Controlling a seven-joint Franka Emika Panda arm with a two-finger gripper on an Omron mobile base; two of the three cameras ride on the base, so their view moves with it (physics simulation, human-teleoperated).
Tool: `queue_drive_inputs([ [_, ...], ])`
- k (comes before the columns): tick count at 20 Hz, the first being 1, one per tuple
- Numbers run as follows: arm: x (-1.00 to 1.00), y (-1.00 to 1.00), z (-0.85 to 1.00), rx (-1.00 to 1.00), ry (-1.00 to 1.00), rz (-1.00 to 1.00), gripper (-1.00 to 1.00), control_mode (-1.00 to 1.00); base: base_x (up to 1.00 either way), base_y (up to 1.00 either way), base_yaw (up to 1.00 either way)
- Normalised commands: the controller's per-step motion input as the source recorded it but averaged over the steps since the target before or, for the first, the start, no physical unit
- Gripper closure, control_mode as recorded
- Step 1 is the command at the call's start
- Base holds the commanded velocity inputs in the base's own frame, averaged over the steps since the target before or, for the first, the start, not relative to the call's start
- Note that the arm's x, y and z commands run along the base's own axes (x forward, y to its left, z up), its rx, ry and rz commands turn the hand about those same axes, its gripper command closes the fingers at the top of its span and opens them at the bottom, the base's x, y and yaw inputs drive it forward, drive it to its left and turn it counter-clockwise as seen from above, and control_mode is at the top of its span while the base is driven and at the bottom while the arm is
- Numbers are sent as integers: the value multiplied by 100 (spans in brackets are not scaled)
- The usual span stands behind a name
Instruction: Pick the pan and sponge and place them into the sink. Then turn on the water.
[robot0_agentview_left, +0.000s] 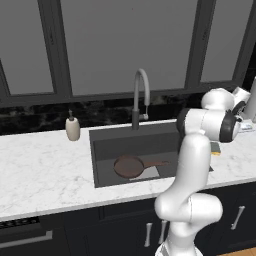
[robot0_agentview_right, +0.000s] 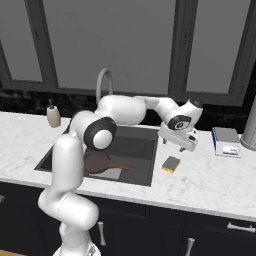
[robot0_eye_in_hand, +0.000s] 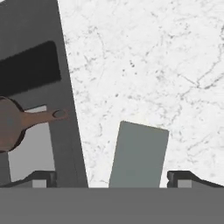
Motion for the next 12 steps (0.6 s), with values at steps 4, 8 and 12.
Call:
queue_drive_inputs([
  [4, 0, -13, -25, -9, 3, -28, -100, -100, 0, 0, 0],
  [8, 2, -21, -27, -17, 9, -23, -100, -100, 0, 0, 0],
  [12, 0, -1, -24, -12, 13, -20, -100, -100, 0, 0, 0],
])
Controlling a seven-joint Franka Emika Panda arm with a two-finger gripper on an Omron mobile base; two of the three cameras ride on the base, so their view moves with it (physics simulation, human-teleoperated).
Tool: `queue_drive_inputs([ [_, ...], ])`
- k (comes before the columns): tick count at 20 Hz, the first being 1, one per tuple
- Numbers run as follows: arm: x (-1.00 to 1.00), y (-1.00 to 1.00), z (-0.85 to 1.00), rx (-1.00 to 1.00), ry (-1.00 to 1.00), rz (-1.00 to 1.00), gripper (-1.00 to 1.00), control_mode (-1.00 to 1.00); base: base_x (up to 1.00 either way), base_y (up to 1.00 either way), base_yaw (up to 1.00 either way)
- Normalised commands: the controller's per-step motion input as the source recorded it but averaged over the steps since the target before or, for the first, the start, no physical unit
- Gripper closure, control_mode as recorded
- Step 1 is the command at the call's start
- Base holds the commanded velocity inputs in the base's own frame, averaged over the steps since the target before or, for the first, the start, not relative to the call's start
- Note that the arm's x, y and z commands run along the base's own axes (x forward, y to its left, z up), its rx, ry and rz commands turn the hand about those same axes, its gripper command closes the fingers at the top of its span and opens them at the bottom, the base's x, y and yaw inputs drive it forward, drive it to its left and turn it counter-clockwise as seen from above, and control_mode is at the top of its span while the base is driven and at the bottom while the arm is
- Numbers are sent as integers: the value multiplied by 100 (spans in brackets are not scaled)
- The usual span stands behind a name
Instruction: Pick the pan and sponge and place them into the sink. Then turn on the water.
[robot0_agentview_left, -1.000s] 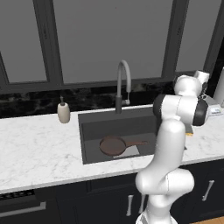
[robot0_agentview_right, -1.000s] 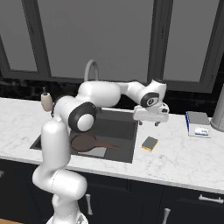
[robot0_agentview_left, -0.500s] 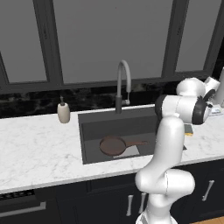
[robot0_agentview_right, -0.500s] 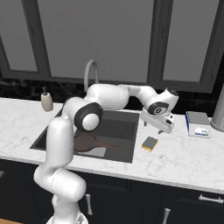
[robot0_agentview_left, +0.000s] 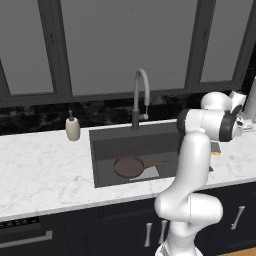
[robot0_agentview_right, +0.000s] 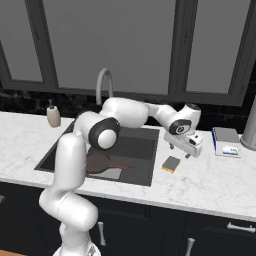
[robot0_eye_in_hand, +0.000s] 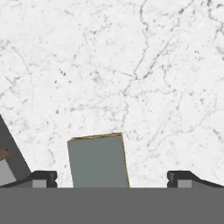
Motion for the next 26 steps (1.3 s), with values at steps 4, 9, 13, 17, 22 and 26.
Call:
queue_drive_inputs([
  [4, -1, 1, -29, -6, 15, -7, -100, -100, 0, 0, 0],
  [9, -5, 0, -18, 0, 20, 0, -100, -100, 0, 0, 0],
  [13, -12, 0, -11, 0, 19, 1, -100, -100, 0, 0, 0],
  [17, -11, 0, -6, 2, 12, 10, -100, -100, 0, 0, 0],
  [22, -12, 3, 0, 8, 4, 14, -100, -100, 0, 0, 0],
  [26, -14, 1, 0, 12, 0, 15, -100, -100, 0, 0, 0],
])
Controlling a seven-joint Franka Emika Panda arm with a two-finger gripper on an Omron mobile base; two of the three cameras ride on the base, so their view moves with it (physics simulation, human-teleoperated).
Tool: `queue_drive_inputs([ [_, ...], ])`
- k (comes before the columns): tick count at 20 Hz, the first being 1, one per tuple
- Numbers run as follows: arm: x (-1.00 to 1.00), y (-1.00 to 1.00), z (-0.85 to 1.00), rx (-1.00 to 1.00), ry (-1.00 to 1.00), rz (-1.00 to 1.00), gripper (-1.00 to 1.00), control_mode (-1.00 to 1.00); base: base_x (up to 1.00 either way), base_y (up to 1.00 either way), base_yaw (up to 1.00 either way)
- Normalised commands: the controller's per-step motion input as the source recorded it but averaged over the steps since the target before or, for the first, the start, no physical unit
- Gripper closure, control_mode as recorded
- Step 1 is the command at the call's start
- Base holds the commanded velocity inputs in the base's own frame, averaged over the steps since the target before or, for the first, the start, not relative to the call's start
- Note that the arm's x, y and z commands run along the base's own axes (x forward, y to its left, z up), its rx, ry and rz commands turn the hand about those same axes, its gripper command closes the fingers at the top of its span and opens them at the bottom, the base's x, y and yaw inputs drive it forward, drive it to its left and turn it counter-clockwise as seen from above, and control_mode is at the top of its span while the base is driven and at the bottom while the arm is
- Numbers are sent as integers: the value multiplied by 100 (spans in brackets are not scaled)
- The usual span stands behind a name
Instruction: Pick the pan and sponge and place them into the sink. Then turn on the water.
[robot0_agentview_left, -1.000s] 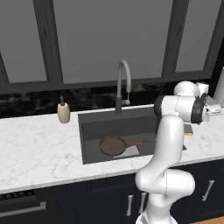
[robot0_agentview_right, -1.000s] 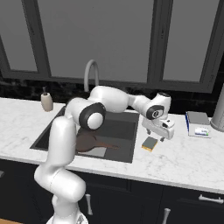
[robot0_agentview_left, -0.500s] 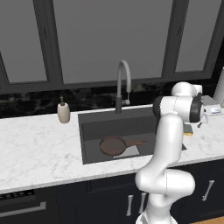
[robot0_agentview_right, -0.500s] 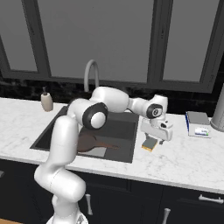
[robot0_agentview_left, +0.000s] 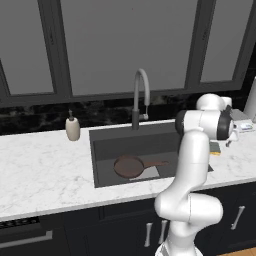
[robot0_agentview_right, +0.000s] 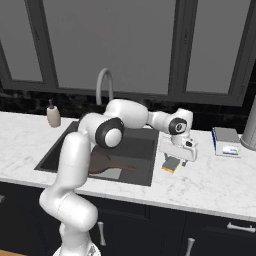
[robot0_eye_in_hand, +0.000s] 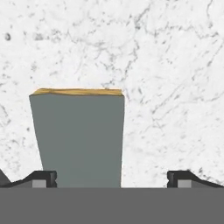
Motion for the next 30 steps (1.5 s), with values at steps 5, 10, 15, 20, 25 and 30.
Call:
queue_drive_inputs([
  [5, -3, 7, 0, 19, -1, 11, -100, -100, 0, 0, 0],
  [10, 5, 15, -3, 5, 0, 2, -100, -100, 0, 0, 0],
  [15, 1, 16, 0, 0, 0, 0, -100, -100, 0, 0, 0],
  [20, 0, 0, -8, 0, -2, 0, -100, -100, 0, 0, 0],
  [25, 0, 0, -24, 0, 0, 0, -100, -100, 0, 0, 0],
  [30, 0, 0, -35, 0, 0, 0, -100, -100, 0, 0, 0],
])
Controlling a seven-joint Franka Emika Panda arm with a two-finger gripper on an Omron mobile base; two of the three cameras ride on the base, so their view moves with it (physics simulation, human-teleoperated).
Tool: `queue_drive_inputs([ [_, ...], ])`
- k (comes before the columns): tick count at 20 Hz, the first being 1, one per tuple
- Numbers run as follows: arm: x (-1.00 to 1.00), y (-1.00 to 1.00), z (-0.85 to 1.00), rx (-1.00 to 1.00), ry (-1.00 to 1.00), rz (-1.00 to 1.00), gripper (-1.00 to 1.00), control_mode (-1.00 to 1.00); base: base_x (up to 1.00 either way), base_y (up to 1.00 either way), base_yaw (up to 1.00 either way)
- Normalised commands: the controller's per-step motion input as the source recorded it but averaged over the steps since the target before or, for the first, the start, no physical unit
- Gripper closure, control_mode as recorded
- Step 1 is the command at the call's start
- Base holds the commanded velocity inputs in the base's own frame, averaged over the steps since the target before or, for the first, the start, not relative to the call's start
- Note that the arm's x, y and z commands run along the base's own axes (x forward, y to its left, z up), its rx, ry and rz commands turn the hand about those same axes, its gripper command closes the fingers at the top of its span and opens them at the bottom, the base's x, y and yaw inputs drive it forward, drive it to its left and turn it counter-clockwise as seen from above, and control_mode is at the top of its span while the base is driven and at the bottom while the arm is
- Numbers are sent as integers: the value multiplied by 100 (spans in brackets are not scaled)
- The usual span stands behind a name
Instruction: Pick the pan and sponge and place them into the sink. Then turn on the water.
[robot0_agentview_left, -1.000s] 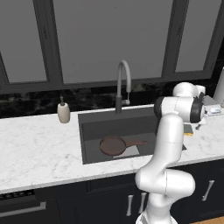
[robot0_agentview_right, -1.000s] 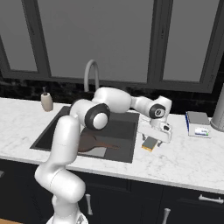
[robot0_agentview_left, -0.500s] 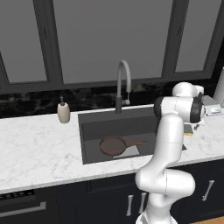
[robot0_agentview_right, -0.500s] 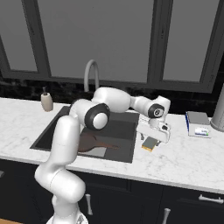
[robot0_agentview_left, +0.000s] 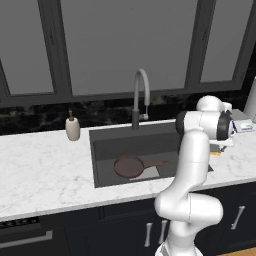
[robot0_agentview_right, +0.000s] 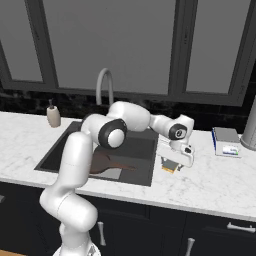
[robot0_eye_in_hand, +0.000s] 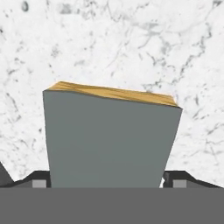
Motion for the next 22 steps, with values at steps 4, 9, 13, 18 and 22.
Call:
queue_drive_inputs([
  [4, 0, 0, -38, 0, 0, 0, -100, -100, 0, 0, 0],
  [9, 0, 0, -19, 1, -1, 0, -100, -100, 0, 0, 0],
  [13, 0, 0, -15, 0, 0, 0, 100, -100, 0, 0, 0],
  [18, -1, 2, -2, 0, 0, 0, 100, -100, 0, 0, 0],
  [22, -29, 46, 22, -8, 0, 5, 100, -100, 0, 0, 0],
])
